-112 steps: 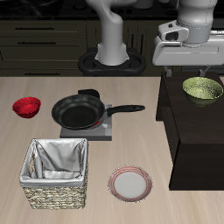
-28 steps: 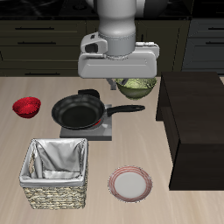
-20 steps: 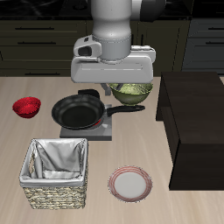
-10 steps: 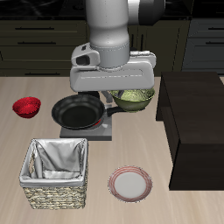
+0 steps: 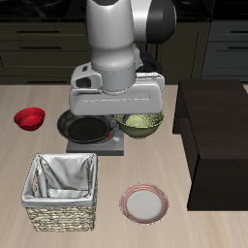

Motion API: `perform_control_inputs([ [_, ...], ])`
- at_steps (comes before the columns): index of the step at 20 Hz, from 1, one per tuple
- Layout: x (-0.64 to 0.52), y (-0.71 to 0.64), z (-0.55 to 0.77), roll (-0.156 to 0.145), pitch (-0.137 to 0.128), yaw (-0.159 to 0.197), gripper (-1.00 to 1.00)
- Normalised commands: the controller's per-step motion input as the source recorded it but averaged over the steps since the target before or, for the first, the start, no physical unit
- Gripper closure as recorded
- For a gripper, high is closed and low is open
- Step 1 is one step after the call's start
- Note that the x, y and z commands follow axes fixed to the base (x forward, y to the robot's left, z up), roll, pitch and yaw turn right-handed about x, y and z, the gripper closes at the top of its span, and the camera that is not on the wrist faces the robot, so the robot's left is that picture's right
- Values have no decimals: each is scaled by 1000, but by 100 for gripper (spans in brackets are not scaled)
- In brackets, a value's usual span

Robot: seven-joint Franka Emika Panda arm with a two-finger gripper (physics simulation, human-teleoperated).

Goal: Place the green bowl on the plate

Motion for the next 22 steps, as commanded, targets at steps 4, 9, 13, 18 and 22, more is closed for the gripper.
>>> perform_control_inputs([
  [4, 105, -62, -258, -16, 16, 5, 100],
  [9, 45, -7, -245, -7, 33, -15, 100],
  [13, -12, 107, -301, 11, 40, 6, 100],
  [18, 19, 124, -149, 4, 6, 3, 100],
  [22, 60, 77, -105, 0, 11, -15, 100],
])
